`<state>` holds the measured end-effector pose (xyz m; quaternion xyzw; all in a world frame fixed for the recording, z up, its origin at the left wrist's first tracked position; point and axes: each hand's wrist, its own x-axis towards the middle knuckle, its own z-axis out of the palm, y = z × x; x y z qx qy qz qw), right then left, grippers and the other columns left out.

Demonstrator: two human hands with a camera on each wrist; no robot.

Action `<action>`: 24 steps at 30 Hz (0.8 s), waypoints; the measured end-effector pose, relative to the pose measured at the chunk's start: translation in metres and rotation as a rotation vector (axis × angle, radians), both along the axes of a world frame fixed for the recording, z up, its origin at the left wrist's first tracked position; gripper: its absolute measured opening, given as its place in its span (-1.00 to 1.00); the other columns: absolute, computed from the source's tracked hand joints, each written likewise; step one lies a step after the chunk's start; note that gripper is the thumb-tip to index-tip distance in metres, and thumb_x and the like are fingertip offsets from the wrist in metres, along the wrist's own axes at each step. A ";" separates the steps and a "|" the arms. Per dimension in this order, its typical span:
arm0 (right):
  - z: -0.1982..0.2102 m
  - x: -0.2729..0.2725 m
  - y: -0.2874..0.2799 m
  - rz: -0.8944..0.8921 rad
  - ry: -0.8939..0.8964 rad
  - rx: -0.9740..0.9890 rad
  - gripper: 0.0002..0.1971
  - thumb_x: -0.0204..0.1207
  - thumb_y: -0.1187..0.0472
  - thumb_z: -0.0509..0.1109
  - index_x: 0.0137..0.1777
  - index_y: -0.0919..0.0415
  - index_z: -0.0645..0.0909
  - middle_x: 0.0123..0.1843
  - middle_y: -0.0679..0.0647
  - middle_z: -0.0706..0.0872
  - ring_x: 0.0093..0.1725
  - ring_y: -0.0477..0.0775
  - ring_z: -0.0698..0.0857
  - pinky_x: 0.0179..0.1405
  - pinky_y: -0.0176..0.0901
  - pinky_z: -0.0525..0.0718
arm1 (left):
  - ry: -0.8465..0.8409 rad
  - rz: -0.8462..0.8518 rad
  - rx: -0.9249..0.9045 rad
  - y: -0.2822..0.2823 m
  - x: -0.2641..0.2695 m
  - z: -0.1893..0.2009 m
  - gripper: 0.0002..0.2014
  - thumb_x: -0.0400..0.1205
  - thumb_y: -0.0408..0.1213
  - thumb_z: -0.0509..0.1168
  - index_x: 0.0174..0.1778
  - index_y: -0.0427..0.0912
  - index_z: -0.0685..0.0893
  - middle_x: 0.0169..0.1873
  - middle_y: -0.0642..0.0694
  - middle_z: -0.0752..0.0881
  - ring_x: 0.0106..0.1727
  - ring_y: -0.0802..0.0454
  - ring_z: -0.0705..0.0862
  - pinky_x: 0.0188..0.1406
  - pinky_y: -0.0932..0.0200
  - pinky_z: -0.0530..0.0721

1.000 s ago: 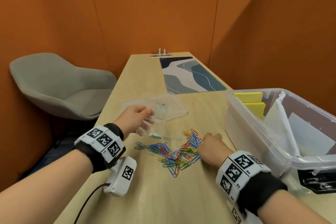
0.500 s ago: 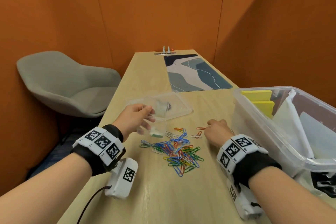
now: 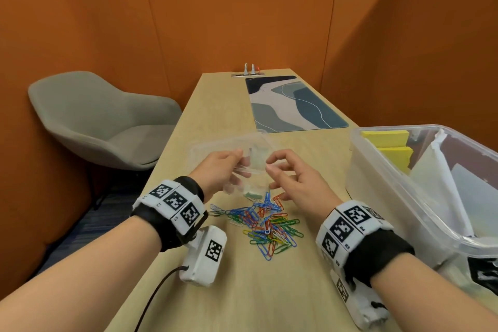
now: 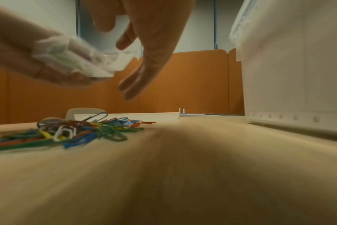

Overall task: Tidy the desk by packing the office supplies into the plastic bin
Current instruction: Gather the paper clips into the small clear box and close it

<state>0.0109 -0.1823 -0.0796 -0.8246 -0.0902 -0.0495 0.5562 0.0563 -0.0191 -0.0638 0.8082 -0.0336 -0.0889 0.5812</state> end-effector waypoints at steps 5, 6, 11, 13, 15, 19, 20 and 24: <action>-0.003 0.000 -0.005 -0.067 -0.008 -0.033 -0.74 0.50 0.35 0.31 -0.07 -0.10 0.57 0.03 0.17 0.61 -0.31 0.23 0.72 -0.13 0.20 0.76 | -0.027 -0.089 0.067 -0.020 -0.006 -0.002 -0.63 0.73 -0.03 0.02 -0.08 -0.19 0.63 -0.23 -0.08 0.70 -0.32 0.02 0.63 -0.38 0.20 0.54; -0.004 0.001 -0.008 -0.139 -0.034 -0.043 -0.73 0.50 0.39 0.28 -0.01 -0.05 0.56 0.06 0.12 0.63 -0.25 0.18 0.72 -0.05 0.14 0.75 | -0.083 -0.077 0.196 -0.015 -0.005 -0.003 -0.59 0.72 0.00 0.02 -0.01 -0.22 0.65 -0.15 -0.10 0.71 -0.19 -0.02 0.66 -0.25 0.14 0.60; -0.002 0.006 -0.032 -0.574 -0.077 -0.170 -0.62 0.54 0.34 0.22 0.36 0.20 0.43 0.37 0.15 0.50 0.26 0.10 0.54 0.23 -0.13 0.46 | 0.052 -0.343 0.887 0.030 -0.007 -0.016 -0.37 0.70 0.12 -0.10 0.59 -0.24 0.20 0.61 -0.14 0.26 0.60 -0.02 0.26 0.57 0.13 0.16; -0.001 0.007 -0.036 -0.614 -0.069 -0.217 -0.56 0.53 0.35 0.23 0.42 0.24 0.37 0.42 0.16 0.42 0.30 0.10 0.50 0.23 -0.14 0.42 | 0.103 -0.430 0.913 0.029 -0.017 -0.025 -0.37 0.71 0.08 -0.09 0.56 -0.33 0.15 0.59 -0.21 0.22 0.59 -0.05 0.23 0.57 0.09 0.15; -0.002 0.008 -0.036 -0.612 -0.066 -0.244 -0.52 0.52 0.37 0.23 0.46 0.24 0.32 0.45 0.16 0.37 0.32 0.11 0.48 0.26 -0.12 0.42 | 0.041 -0.482 0.850 0.018 -0.022 -0.035 -0.44 0.71 0.06 -0.03 0.42 -0.36 0.26 0.43 -0.25 0.32 0.46 -0.09 0.33 0.57 -0.02 0.21; -0.003 0.010 -0.030 -0.555 -0.068 -0.255 -0.47 0.52 0.36 0.25 0.49 0.21 0.28 0.46 0.14 0.32 0.14 0.05 0.52 0.06 -0.25 0.38 | 0.023 -0.537 0.611 -0.008 -0.026 -0.044 -0.23 0.45 0.35 0.14 0.38 -0.19 0.30 0.37 -0.12 0.46 0.38 -0.01 0.49 0.48 -0.04 0.43; -0.004 0.009 -0.027 -0.538 -0.067 -0.255 -0.46 0.52 0.34 0.27 0.50 0.20 0.26 0.46 0.14 0.31 0.14 0.05 0.51 0.05 -0.26 0.37 | 0.010 -0.492 0.557 -0.011 -0.020 -0.046 -0.22 0.45 0.35 0.17 0.40 -0.18 0.30 0.41 -0.12 0.46 0.40 -0.02 0.50 0.49 0.02 0.42; -0.005 0.010 -0.017 -0.503 -0.049 -0.223 -0.34 0.51 0.15 0.39 0.55 0.19 0.18 0.49 0.12 0.28 0.41 0.08 0.42 0.30 -0.22 0.38 | 0.014 -0.403 0.630 -0.019 0.004 -0.035 -0.07 0.51 0.26 0.23 0.62 -0.23 0.00 0.59 -0.11 0.25 0.57 -0.02 0.31 0.54 0.16 0.24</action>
